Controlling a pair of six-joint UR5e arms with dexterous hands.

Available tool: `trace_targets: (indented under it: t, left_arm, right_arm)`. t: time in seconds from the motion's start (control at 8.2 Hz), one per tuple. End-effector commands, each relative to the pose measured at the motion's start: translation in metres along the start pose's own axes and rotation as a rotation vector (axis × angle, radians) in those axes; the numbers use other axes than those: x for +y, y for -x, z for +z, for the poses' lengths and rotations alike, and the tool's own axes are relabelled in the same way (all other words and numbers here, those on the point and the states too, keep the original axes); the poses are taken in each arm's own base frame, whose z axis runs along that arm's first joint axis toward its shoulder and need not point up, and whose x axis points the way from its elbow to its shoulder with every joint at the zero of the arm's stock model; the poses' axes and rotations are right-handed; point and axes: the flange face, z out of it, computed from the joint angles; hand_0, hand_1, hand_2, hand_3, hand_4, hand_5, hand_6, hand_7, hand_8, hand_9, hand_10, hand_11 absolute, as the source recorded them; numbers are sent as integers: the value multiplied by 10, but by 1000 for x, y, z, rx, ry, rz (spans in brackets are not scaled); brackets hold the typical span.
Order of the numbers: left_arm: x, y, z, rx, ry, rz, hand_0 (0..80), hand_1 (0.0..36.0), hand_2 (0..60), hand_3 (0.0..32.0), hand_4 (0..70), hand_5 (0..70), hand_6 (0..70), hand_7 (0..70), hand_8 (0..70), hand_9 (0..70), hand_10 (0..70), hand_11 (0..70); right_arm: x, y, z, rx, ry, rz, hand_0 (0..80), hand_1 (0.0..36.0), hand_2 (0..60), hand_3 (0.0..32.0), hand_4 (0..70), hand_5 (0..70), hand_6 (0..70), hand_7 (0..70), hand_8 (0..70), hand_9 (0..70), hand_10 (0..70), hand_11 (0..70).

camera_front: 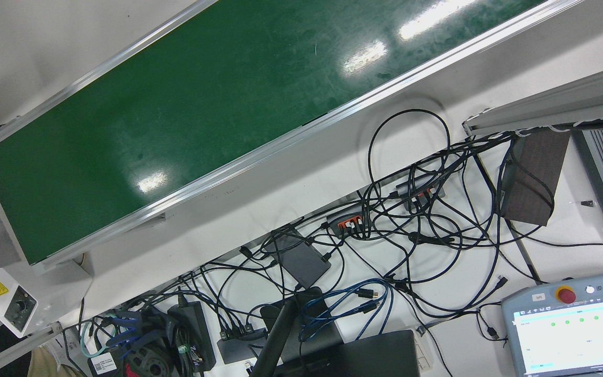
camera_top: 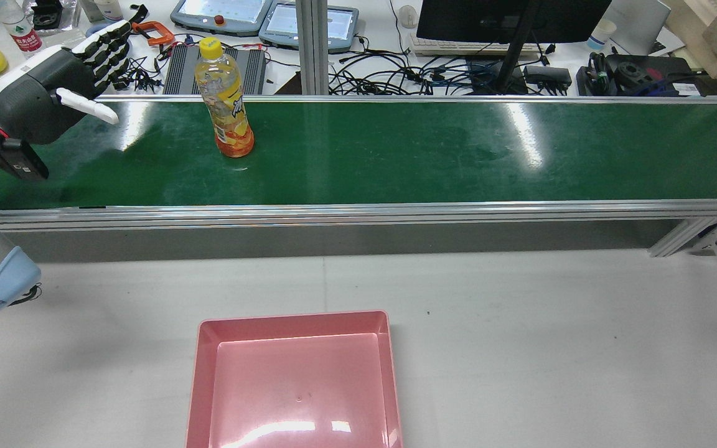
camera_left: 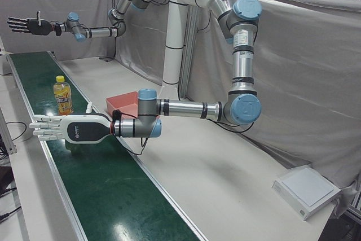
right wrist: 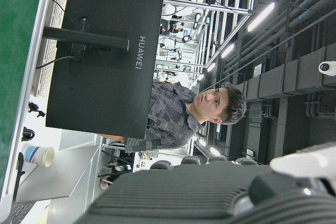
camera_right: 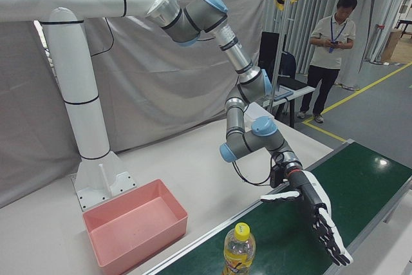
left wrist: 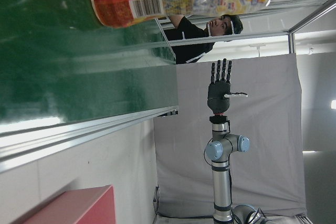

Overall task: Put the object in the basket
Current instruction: 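Move the left hand along the belt toward the approaching bottle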

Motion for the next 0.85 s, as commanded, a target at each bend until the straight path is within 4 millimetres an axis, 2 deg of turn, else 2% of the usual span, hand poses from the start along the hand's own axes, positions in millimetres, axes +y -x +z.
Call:
trace_targets:
  t: [0.0,0.37,0.73]
  left_arm:
    - [11,0,9,-4,20,-2,670,130,0,0,0,100,0,0,0,0,0,0]
    - [18,-1,15,1,40,-5,666,128,0,0,0,63,0,0,0,0,0,0]
    - [26,5,23,-4,54,-11,686,131,0,0,0,85,0,0,0,0,0,0]
  right_arm:
    - [0,0,0,0,0,-1,0,0,0,0,0,0,0,0,0,0,0,0]
    - [0,0,0,0,0,1,0,0,0,0,0,0,0,0,0,0,0,0]
    - [0,0,0,0,0,1,0,0,0,0,0,0,0,0,0,0,0,0]
